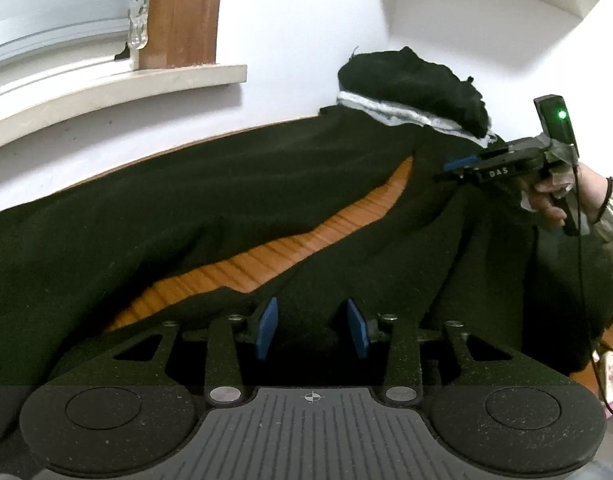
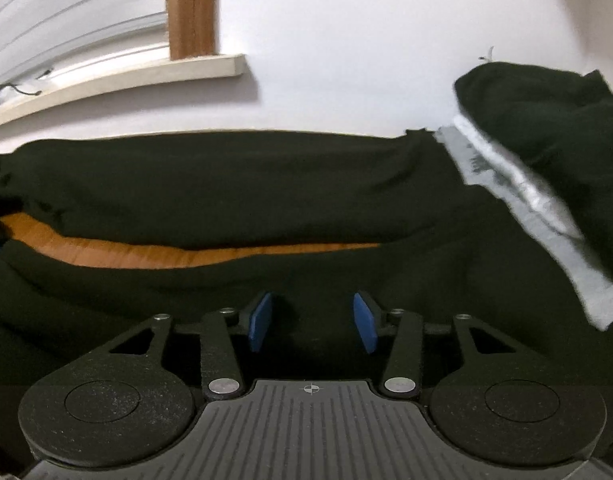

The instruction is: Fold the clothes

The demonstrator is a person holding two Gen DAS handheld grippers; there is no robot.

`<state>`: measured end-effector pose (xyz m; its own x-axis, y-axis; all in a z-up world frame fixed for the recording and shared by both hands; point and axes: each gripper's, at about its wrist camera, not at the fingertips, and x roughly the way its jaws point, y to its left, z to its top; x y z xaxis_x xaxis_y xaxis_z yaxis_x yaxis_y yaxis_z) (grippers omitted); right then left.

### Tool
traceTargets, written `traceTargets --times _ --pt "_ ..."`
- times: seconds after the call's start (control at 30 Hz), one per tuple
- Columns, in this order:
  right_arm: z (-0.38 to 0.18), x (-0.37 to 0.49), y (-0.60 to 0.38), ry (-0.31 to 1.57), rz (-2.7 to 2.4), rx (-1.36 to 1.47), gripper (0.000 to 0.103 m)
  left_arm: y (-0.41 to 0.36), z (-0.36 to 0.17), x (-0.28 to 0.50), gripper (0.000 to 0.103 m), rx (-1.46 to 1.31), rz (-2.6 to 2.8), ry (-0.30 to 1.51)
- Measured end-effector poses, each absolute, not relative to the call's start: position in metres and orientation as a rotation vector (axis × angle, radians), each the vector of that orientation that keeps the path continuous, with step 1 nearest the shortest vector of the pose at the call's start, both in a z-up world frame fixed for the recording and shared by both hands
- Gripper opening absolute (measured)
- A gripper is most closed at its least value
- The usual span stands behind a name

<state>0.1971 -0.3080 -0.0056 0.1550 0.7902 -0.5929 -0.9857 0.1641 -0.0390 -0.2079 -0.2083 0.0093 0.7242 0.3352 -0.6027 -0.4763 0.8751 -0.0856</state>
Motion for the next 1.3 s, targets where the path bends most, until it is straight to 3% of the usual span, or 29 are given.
traceTargets --times 0.23,0.63,0.67,0.7,0.8,0.83,1.0,1.17,1.3 --pt "0.011 0.237 -0.298 0.437 1.184 -0.459 0.054 -0.192 0.03 -0.208 0.045 -0.241 0.487 0.598" --pt "0.005 0.291 -0.262 0.444 1.075 -0.518 0.053 -0.16 0.029 -0.266 0.043 -0.297 0.569 0.654" --pt "0.002 0.29 -0.261 0.44 1.073 -0.528 0.048 -0.16 0.028 -0.268 0.043 -0.297 0.568 0.664" --pt "-0.001 0.288 -0.262 0.429 1.07 -0.534 0.034 -0.16 0.026 -0.27 0.043 -0.297 0.567 0.673" --pt "-0.004 0.287 -0.267 0.423 1.079 -0.523 0.007 -0.161 0.024 -0.27 0.045 -0.283 0.562 0.674" --pt "-0.003 0.286 -0.269 0.423 1.083 -0.514 0.003 -0.162 0.024 -0.268 0.045 -0.273 0.561 0.676" --pt "0.008 0.28 -0.294 0.319 1.032 -0.471 0.001 -0.168 0.022 -0.264 0.042 -0.237 0.538 0.674" --pt "0.023 0.287 -0.322 0.252 0.986 -0.385 0.001 -0.172 0.021 -0.255 0.027 -0.217 0.499 0.678" --pt "0.027 0.295 -0.325 0.274 0.995 -0.373 0.001 -0.172 0.023 -0.247 0.028 -0.211 0.472 0.675"
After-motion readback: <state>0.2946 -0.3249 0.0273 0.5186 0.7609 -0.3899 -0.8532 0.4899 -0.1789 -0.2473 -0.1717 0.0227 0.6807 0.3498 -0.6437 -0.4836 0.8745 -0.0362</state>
